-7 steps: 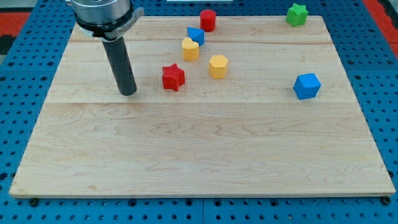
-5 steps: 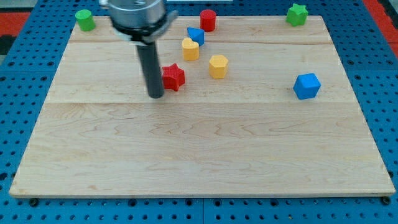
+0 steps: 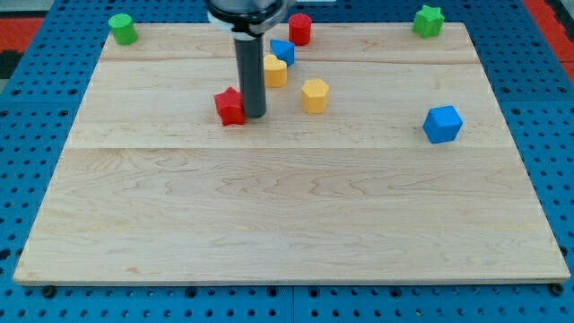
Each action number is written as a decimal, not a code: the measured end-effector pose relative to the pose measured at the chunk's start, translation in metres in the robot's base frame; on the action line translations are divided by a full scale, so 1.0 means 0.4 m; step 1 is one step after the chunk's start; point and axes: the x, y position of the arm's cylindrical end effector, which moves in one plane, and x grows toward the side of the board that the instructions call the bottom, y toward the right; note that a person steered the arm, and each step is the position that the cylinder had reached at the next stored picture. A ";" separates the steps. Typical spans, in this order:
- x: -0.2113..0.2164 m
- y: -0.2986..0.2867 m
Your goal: Move the red star towards the center left side of the board
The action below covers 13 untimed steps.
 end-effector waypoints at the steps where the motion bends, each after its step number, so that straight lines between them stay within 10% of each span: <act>1: 0.000 -0.017; 9: -0.075 -0.244; 13: -0.024 -0.093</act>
